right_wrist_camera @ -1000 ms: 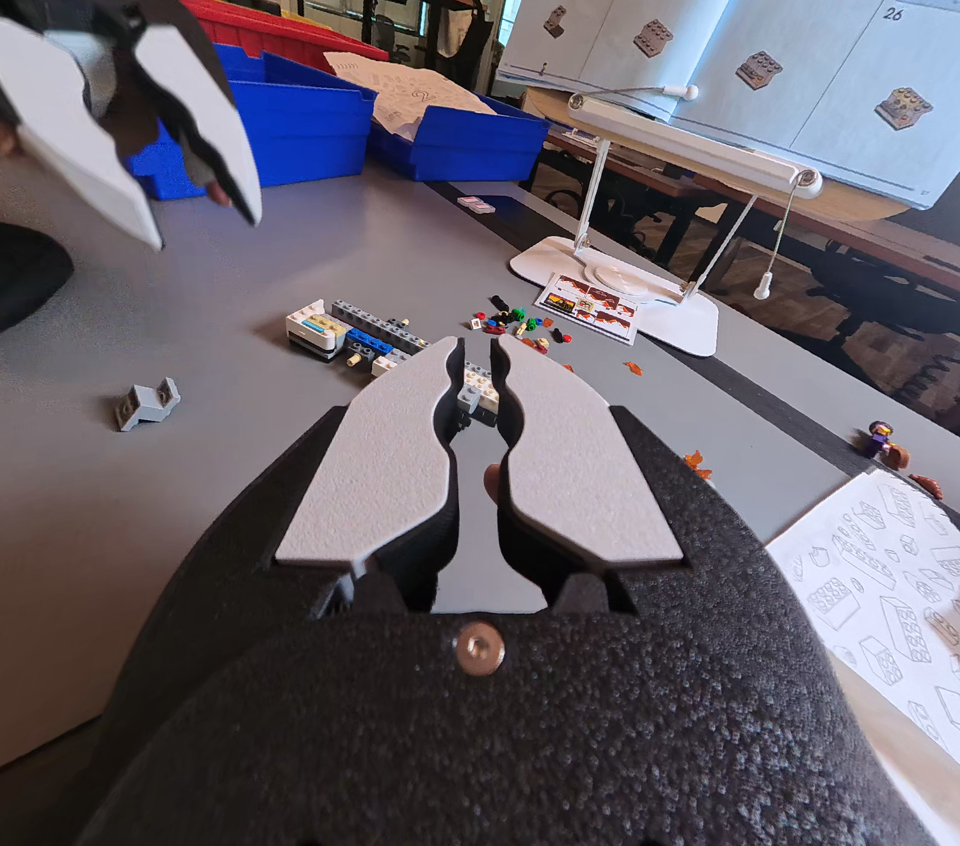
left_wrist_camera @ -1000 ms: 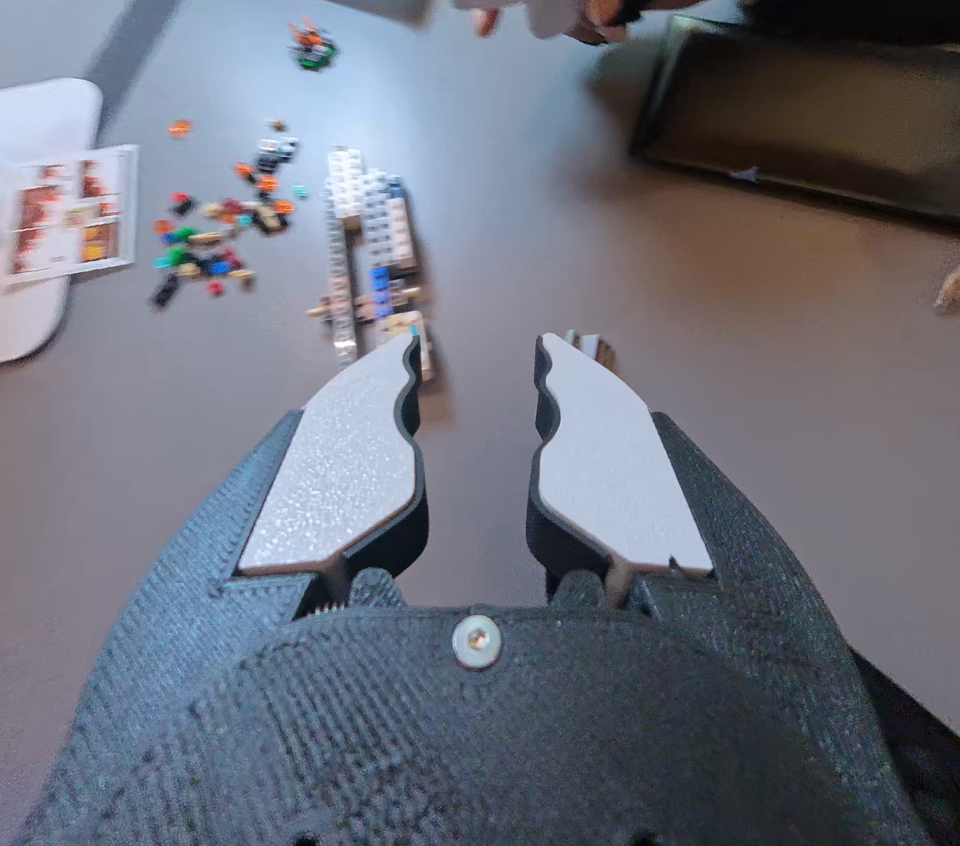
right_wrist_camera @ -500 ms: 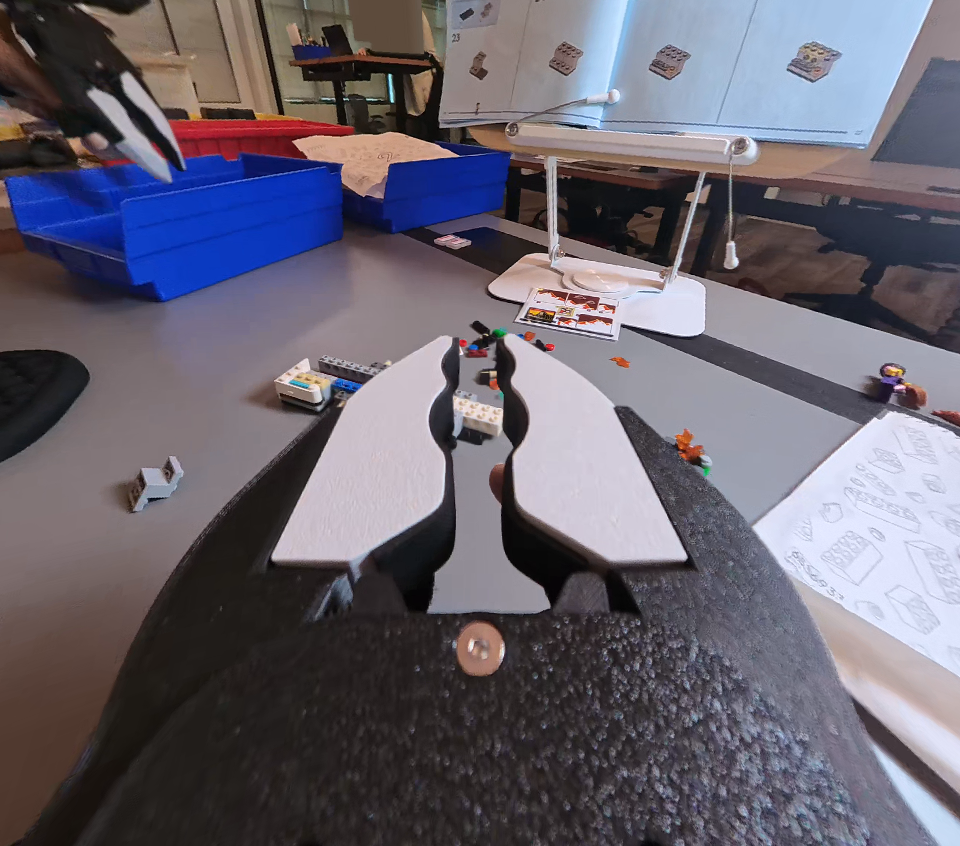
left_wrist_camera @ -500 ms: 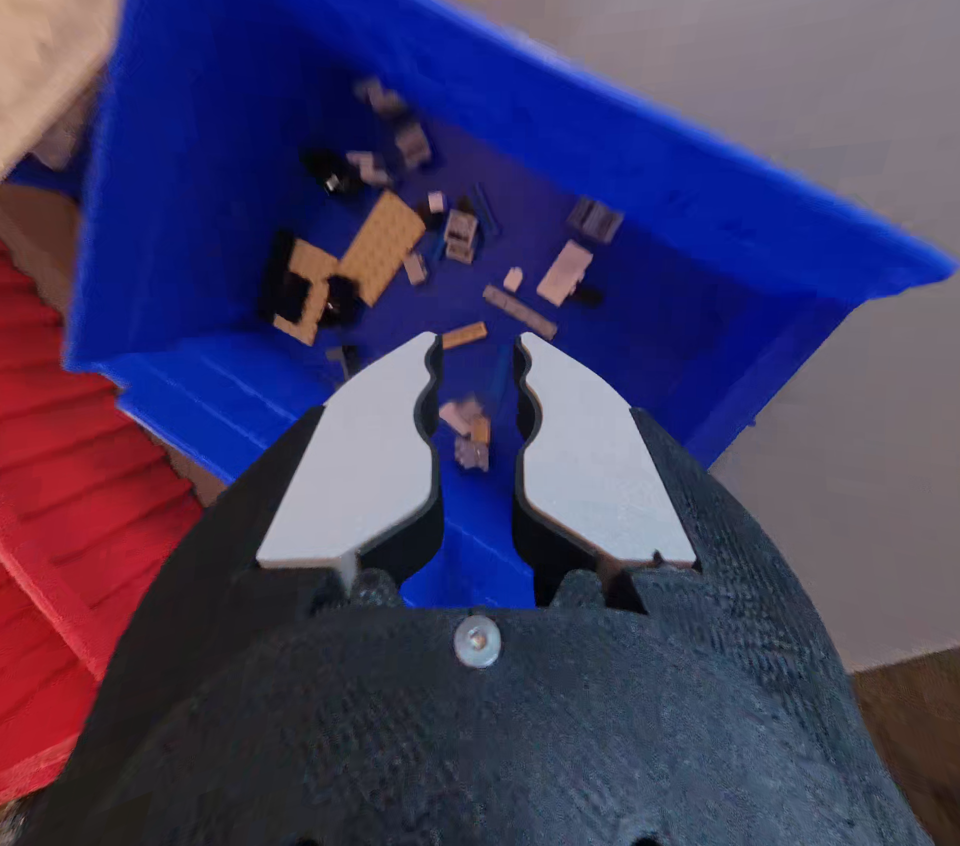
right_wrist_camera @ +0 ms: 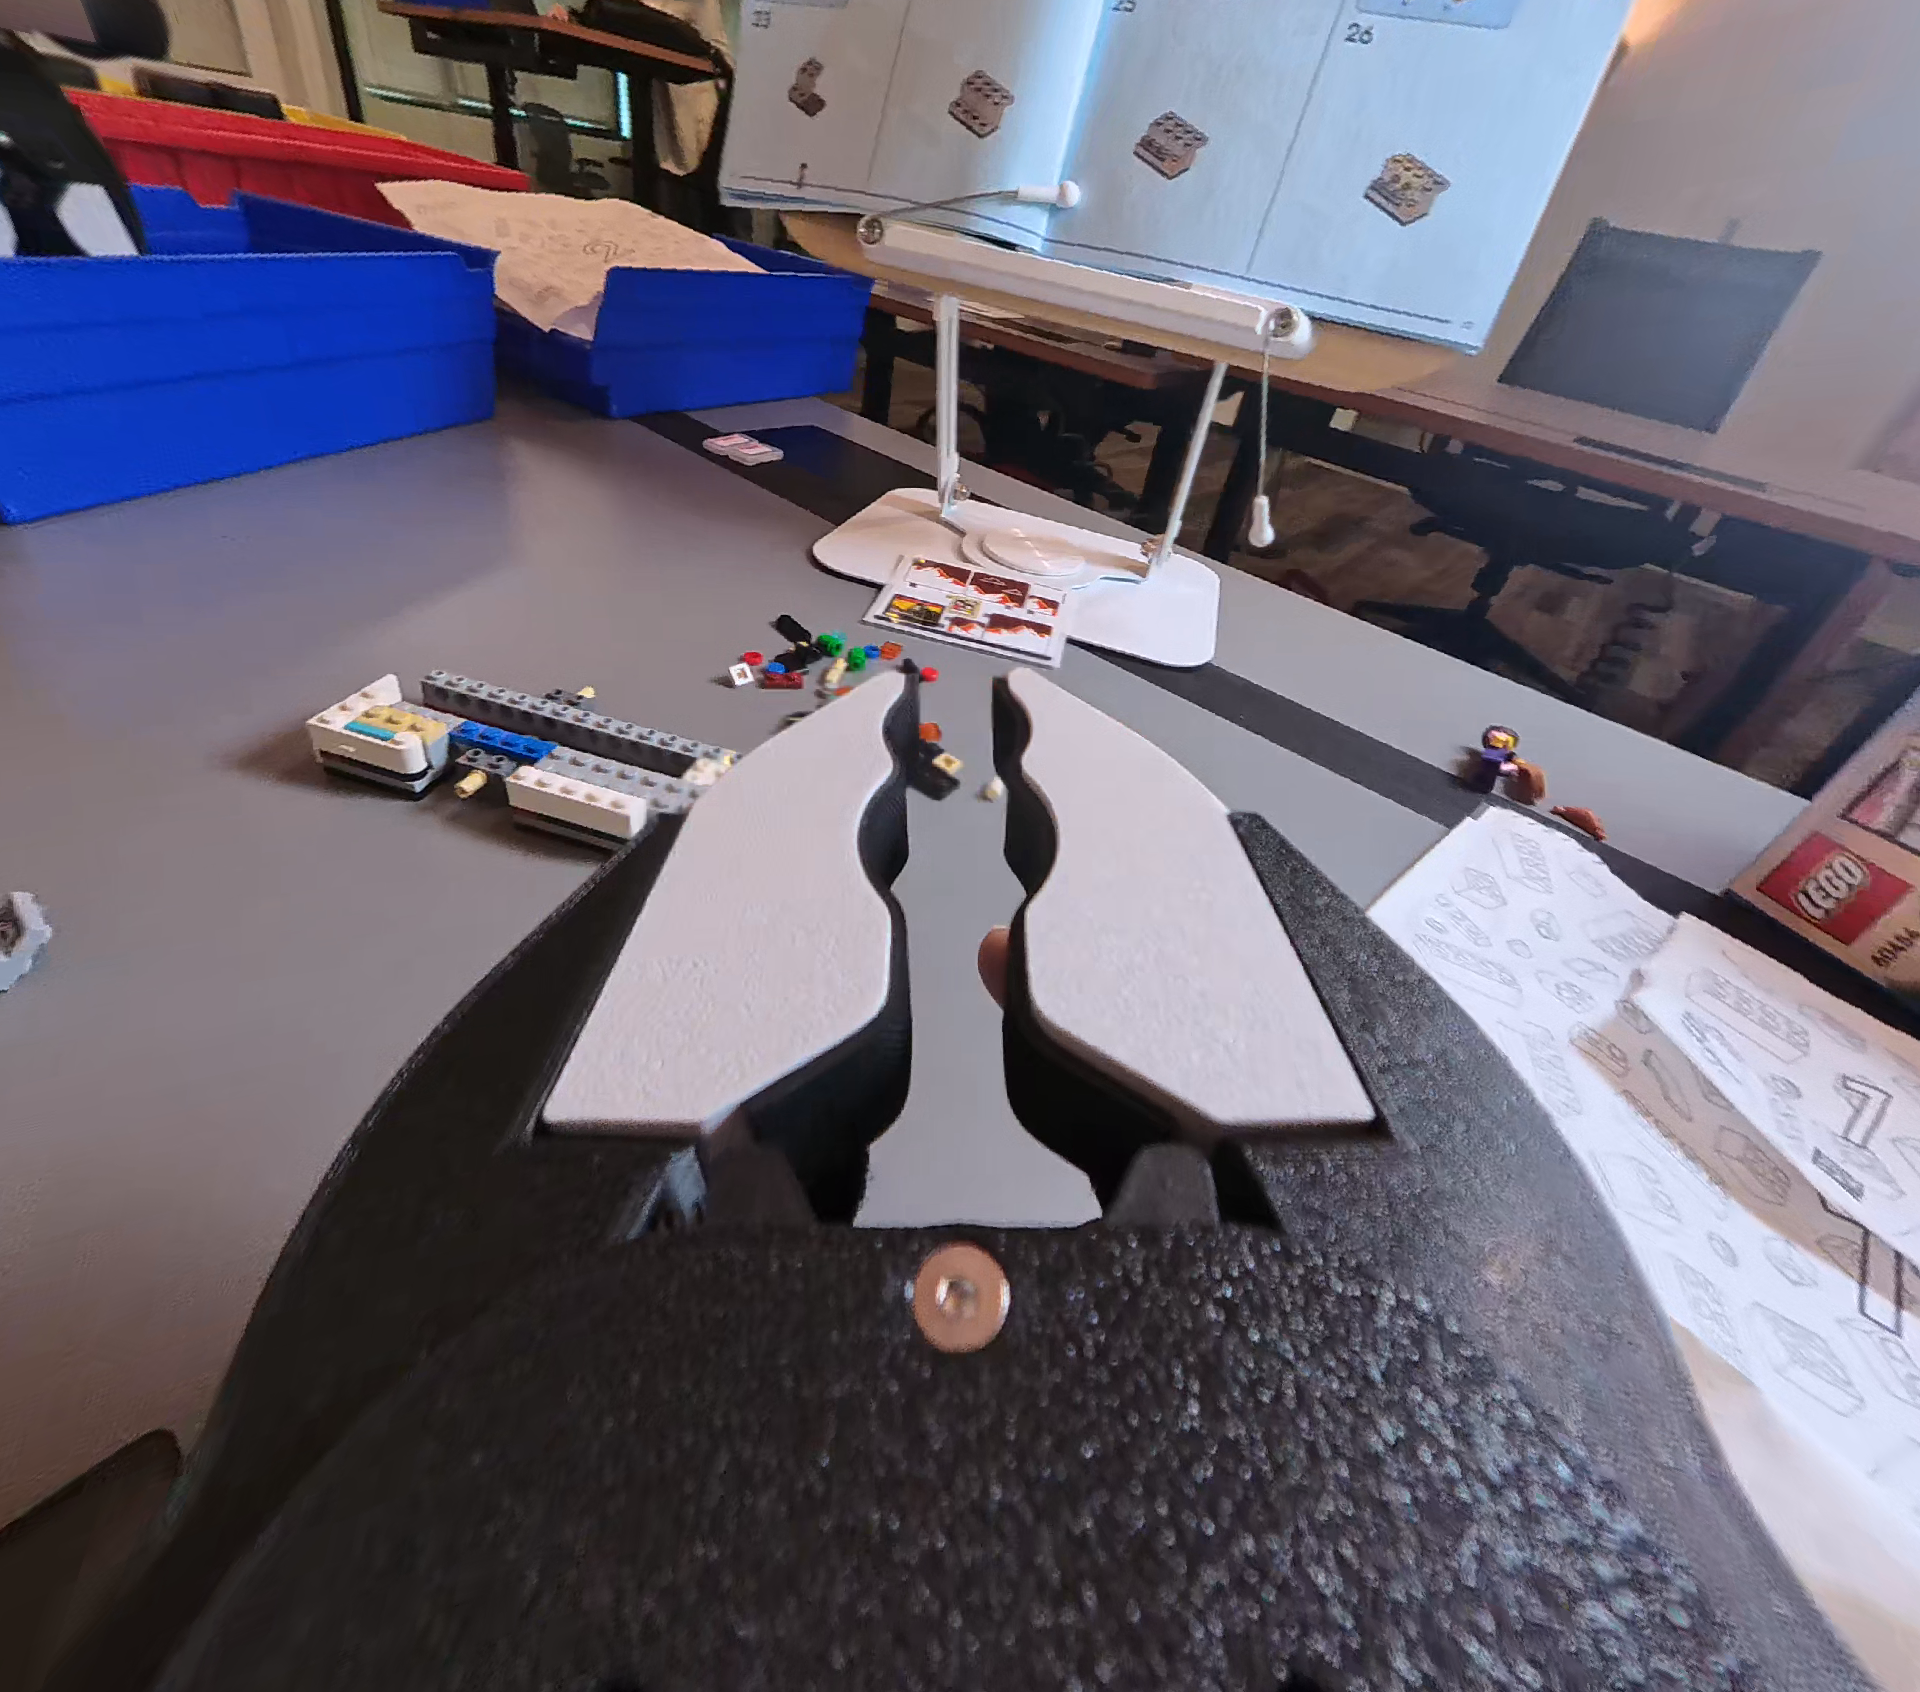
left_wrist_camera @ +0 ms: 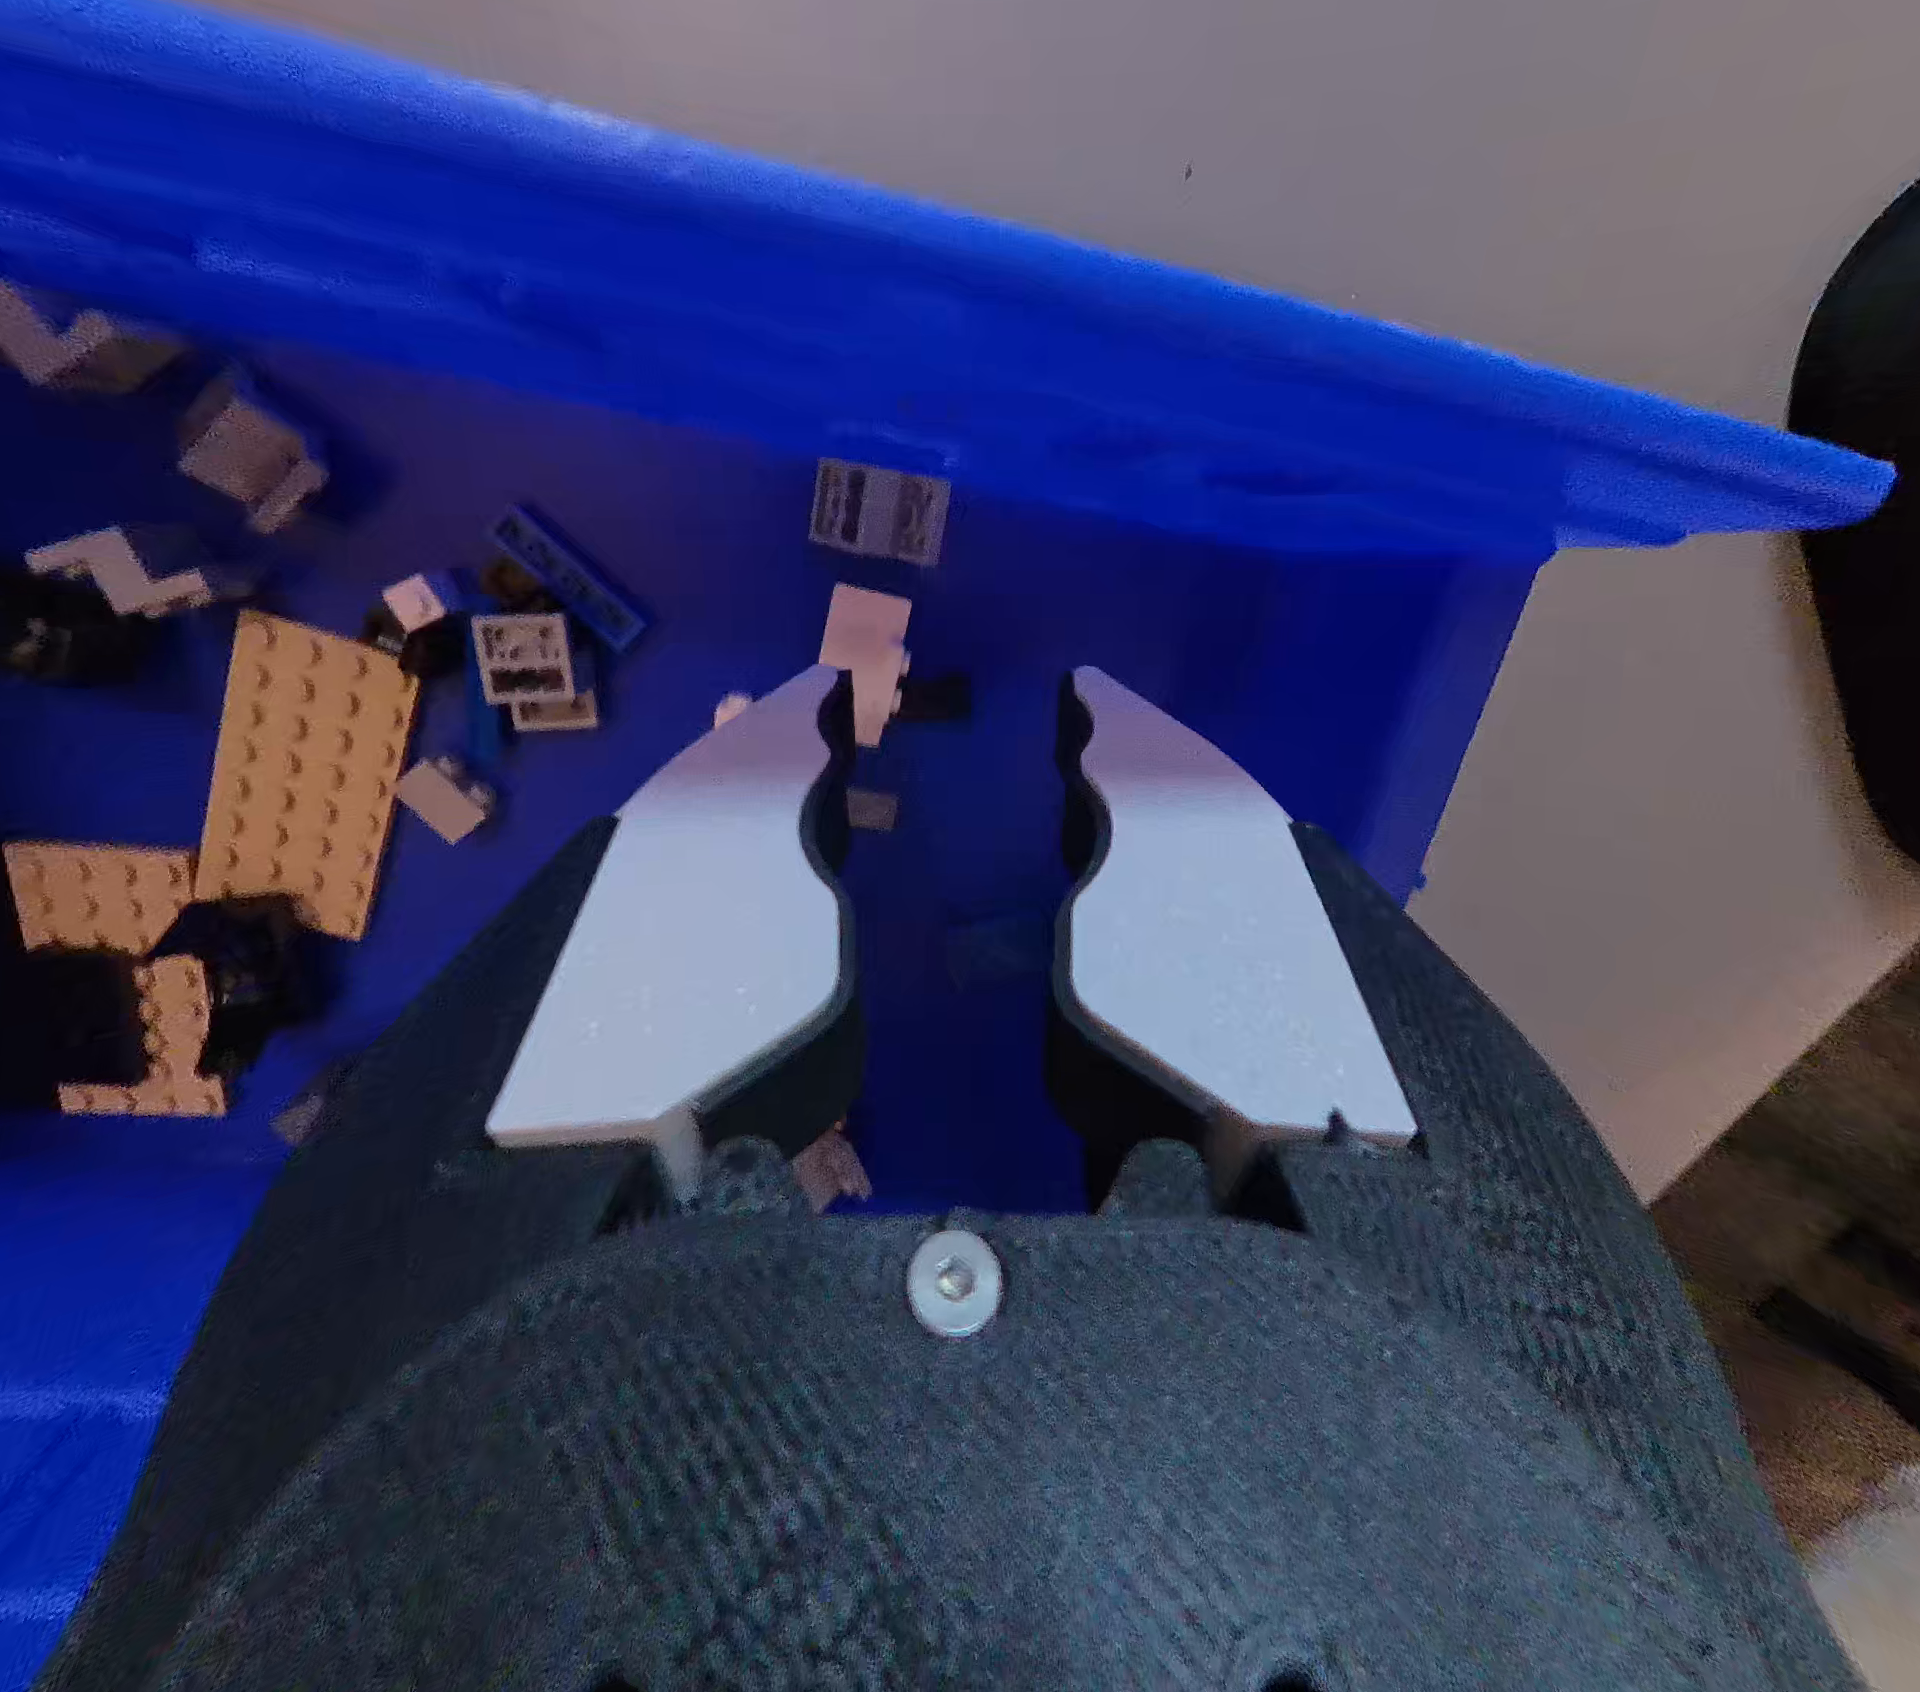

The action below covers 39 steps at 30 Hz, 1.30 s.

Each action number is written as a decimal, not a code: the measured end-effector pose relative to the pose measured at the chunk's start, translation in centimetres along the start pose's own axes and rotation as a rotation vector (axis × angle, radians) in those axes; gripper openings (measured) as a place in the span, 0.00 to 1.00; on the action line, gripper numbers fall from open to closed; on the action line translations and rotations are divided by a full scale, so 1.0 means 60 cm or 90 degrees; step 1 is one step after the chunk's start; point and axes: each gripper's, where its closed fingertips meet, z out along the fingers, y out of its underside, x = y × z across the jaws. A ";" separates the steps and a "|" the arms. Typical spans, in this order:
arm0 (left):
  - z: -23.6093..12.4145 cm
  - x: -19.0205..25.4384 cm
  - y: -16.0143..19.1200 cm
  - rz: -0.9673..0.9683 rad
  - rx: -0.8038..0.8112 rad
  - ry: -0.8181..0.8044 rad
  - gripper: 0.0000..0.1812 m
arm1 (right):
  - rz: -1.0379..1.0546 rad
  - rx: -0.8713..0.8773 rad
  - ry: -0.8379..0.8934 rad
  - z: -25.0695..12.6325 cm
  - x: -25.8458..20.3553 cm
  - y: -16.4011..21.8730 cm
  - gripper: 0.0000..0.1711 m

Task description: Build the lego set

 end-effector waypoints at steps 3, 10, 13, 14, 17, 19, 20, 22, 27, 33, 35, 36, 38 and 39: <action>0.026 -0.001 -0.009 0.032 0.002 -0.017 0.23 | 0.009 -0.006 0.038 -0.004 0.028 0.003 0.08; 0.001 -0.061 0.004 0.058 0.013 -0.139 0.11 | 0.004 0.004 0.141 -0.029 0.090 -0.014 0.08; -0.045 -0.107 0.013 0.017 0.056 -0.194 0.17 | 0.004 0.005 0.178 -0.038 0.111 -0.018 0.08; -0.057 -0.123 0.018 0.004 0.066 -0.209 0.18 | 0.002 0.007 0.188 -0.041 0.117 -0.020 0.08; -0.076 -0.159 0.030 -0.034 0.086 -0.209 0.17 | -0.001 0.015 0.212 -0.046 0.133 -0.028 0.08; -0.073 -0.177 0.033 -0.037 0.075 -0.209 0.16 | -0.002 0.017 0.224 -0.049 0.141 -0.029 0.08; -0.068 -0.184 0.030 -0.027 0.069 -0.210 0.16 | -0.001 0.017 0.230 -0.051 0.145 -0.029 0.08; -0.051 -0.192 0.021 0.003 0.047 -0.206 0.14 | 0.012 0.015 0.236 -0.053 0.152 -0.024 0.08; -0.018 -0.241 0.032 0.039 -0.087 -0.262 0.12 | 0.029 0.009 0.244 -0.057 0.161 -0.014 0.08; -0.017 -0.271 0.049 0.019 -0.121 -0.230 0.21 | 0.043 -0.003 0.242 -0.054 0.166 0.001 0.08; -0.024 -0.276 0.061 0.008 -0.141 -0.216 0.23 | 0.047 -0.006 0.239 -0.052 0.166 0.005 0.08; -0.029 -0.280 0.066 0.000 -0.149 -0.213 0.24 | 0.048 -0.008 0.238 -0.051 0.165 0.006 0.08; -0.036 -0.275 0.078 -0.019 -0.167 -0.179 0.24 | 0.048 -0.010 0.235 -0.051 0.164 0.007 0.08; -0.038 -0.267 0.085 -0.029 -0.179 -0.153 0.25 | 0.048 -0.010 0.234 -0.051 0.164 0.008 0.07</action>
